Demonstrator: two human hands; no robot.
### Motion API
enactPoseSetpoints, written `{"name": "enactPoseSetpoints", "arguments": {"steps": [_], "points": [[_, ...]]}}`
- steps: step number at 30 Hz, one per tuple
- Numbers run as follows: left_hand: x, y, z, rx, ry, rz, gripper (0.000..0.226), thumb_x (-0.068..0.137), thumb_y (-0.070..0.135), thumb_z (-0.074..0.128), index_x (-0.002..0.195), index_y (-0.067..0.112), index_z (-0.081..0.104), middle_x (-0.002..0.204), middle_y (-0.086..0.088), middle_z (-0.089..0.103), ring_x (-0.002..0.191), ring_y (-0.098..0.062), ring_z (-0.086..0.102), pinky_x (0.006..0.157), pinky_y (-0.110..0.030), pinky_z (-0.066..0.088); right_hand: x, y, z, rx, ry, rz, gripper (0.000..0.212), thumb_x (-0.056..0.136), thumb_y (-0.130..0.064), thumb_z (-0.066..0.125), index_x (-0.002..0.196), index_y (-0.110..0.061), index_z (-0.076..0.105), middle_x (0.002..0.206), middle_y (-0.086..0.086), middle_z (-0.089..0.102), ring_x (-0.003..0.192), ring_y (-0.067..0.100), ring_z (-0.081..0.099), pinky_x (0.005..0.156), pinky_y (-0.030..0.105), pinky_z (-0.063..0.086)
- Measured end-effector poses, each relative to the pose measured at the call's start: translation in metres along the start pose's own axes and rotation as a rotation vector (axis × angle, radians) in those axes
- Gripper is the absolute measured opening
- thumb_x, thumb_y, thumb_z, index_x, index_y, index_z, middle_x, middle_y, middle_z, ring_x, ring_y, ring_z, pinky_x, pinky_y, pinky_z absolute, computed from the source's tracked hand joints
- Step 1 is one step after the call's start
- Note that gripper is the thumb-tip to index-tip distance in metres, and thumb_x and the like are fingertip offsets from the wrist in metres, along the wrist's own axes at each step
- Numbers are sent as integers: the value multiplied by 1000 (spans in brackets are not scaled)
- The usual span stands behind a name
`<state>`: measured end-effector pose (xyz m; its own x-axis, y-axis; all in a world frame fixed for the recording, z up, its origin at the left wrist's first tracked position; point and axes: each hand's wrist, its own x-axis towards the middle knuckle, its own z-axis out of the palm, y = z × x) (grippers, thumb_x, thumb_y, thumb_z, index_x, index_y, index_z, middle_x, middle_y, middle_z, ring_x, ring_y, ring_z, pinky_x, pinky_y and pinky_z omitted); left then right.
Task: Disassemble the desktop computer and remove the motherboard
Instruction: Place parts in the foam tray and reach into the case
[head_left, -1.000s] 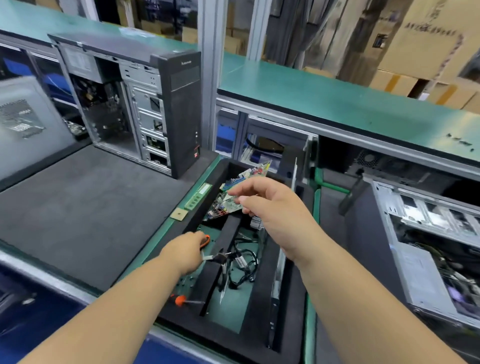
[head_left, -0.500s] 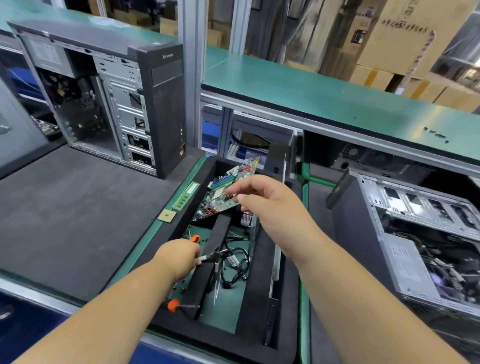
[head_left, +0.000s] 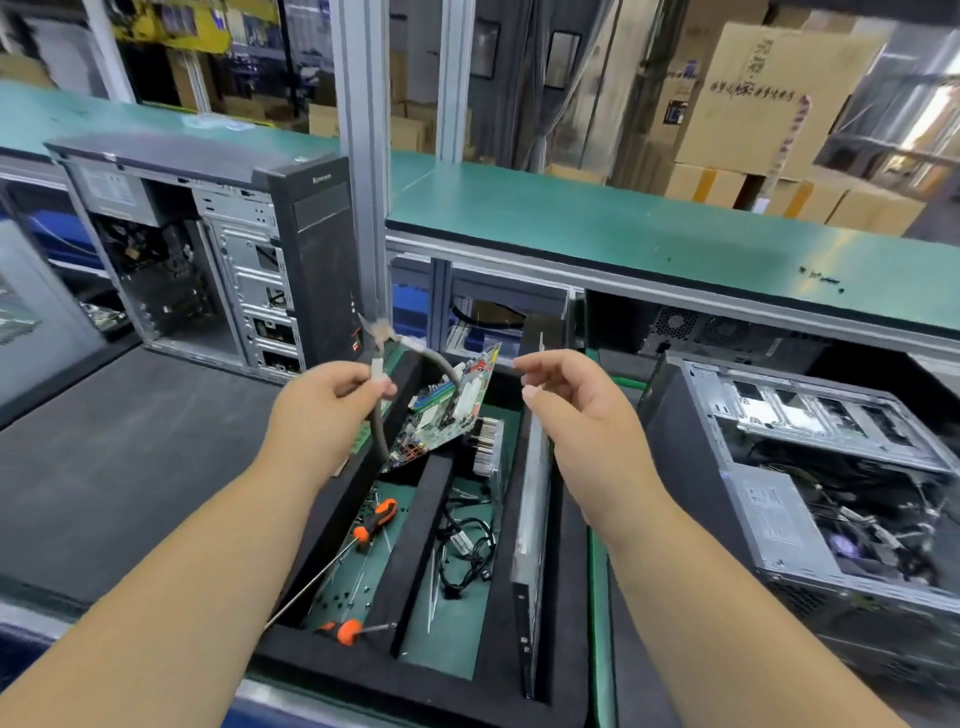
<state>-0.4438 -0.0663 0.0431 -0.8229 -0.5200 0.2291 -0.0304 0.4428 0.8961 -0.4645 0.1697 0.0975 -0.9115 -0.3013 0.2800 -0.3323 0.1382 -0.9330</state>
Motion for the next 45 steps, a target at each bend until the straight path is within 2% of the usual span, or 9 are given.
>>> {"name": "enactPoseSetpoints", "arguments": {"steps": [3, 6, 11, 16, 20, 26, 34, 39, 45], "points": [[-9, 49, 4, -206, -33, 24, 17, 92, 23, 61, 82, 20, 75, 75, 10, 73, 59, 4, 59, 60, -18, 44, -8, -9, -20, -65, -15, -47, 28, 89, -23, 65, 114, -34, 59, 113, -11, 54, 100, -1, 53, 90, 19, 43], [-25, 97, 17, -298, -74, 54, 20, 95, 21, 56, 90, 12, 73, 55, 15, 62, 45, 3, 47, 51, -17, 35, -17, -16, -50, -146, -29, -88, 56, 79, -48, 67, 130, -40, 45, 124, -25, 41, 117, -6, 41, 100, 26, 37], [-65, 164, 71, -468, -168, 79, 18, 95, 19, 57, 85, 15, 71, 84, 3, 75, 51, -1, 50, 49, -11, 38, -40, -18, -120, -352, -19, -172, 102, 66, -72, 66, 150, -38, 17, 143, -29, 19, 136, -5, 16, 105, 17, 21], [-116, 205, 168, -486, -346, 42, 19, 93, 18, 59, 80, 16, 73, 89, -2, 76, 57, -9, 45, 48, -10, 39, -72, -6, -207, -549, 2, -124, 126, 58, -81, 64, 153, -34, -6, 157, -18, -3, 144, 2, -9, 121, 37, 10], [-157, 229, 247, -461, -463, 39, 22, 93, 23, 59, 78, 23, 75, 88, 3, 76, 53, -1, 56, 48, -9, 40, -96, 15, -280, -659, 20, -24, 132, 54, -85, 62, 150, -39, -15, 158, -16, -8, 145, 8, -10, 120, 45, 9], [-211, 253, 340, -415, -620, 8, 22, 93, 26, 60, 77, 28, 76, 91, 3, 75, 61, -3, 61, 55, -15, 43, -129, 56, -371, -749, 98, 113, 133, 56, -74, 72, 149, -42, -17, 157, -7, 2, 146, 18, 1, 118, 48, 16], [-241, 256, 407, -310, -674, -3, 17, 85, 34, 68, 77, 20, 74, 80, 1, 74, 69, -10, 66, 60, -19, 50, -153, 103, -423, -596, 102, 264, 98, 61, -53, 53, 151, -36, 17, 139, -18, 25, 133, 6, 20, 97, 28, 29], [-225, 252, 424, -218, -756, 106, 24, 75, 53, 64, 83, 31, 72, 75, 2, 68, 63, -9, 54, 61, -30, 47, -137, 110, -434, -597, 170, 294, 71, 68, -49, 43, 137, -35, 39, 121, -10, 42, 111, 16, 47, 89, 41, 48], [-184, 255, 446, -232, -935, 85, 17, 90, 24, 61, 95, 37, 71, 95, 14, 73, 98, -22, 68, 91, -50, 53, -111, 112, -451, -580, 303, 353, 44, 67, -46, 43, 108, -38, 54, 101, -10, 55, 82, 10, 57, 73, 37, 50]]}}
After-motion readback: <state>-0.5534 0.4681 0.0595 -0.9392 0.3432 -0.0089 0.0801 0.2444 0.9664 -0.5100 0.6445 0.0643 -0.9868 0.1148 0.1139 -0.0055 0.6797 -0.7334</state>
